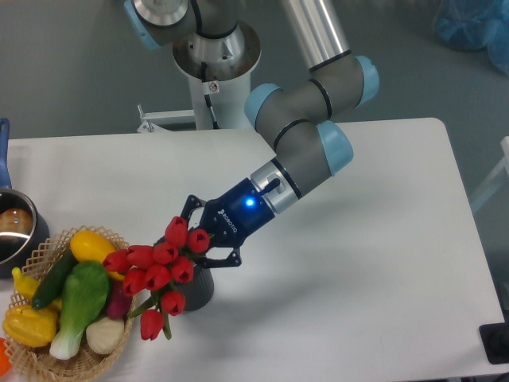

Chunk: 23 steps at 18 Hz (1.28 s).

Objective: Insert the flowers into the vase
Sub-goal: 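Push the tulip stems down into the vase and straighten the bunch upright, then open the gripper and lift it away from the tulips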

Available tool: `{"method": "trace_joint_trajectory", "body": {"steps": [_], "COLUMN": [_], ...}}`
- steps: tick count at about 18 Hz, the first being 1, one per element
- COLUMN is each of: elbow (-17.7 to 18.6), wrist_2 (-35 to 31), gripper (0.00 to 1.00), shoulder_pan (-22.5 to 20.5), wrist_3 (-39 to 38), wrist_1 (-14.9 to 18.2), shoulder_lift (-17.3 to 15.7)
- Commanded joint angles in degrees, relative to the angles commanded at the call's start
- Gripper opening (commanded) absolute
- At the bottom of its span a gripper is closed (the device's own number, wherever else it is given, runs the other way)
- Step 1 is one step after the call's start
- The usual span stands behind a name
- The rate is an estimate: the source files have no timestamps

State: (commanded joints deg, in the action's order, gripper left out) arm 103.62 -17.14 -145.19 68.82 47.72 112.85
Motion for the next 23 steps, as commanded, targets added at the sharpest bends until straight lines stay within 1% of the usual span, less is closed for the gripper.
{"method": "trace_joint_trajectory", "body": {"steps": [1,4,5,6,7,8,10,12,15,17,21,22,23], "elbow": [0.2,1.1,1.8,2.7,3.6,4.4,5.6,6.4,7.6,8.0,7.8,7.8,7.9], "wrist_2": [-0.1,-1.1,-1.2,-1.3,-1.3,-1.4,-1.9,-3.9,-7.9,-8.9,-9.7,-10.7,-12.6], "gripper": [0.21,0.41,0.47,0.49,0.56,0.65,1.0,1.0,1.0,1.0,1.0,1.0,1.0], "shoulder_pan": [-0.1,-0.6,-1.0,-1.5,-2.3,-2.9,-4.0,-5.3,-7.1,-8.3,-9.7,-9.8,-10.2], "wrist_3": [0.1,0.1,0.1,0.3,1.0,1.6,1.8,1.9,1.9,1.9,1.9,1.9,1.8], "wrist_1": [0.0,0.0,0.0,0.0,0.0,0.0,0.0,0.1,0.2,0.2,0.2,0.2,0.2], "shoulder_lift": [0.0,-0.2,-0.5,-1.3,-2.1,-2.8,-4.1,-5.5,-8.7,-10.4,-11.2,-11.5,-12.6]}}
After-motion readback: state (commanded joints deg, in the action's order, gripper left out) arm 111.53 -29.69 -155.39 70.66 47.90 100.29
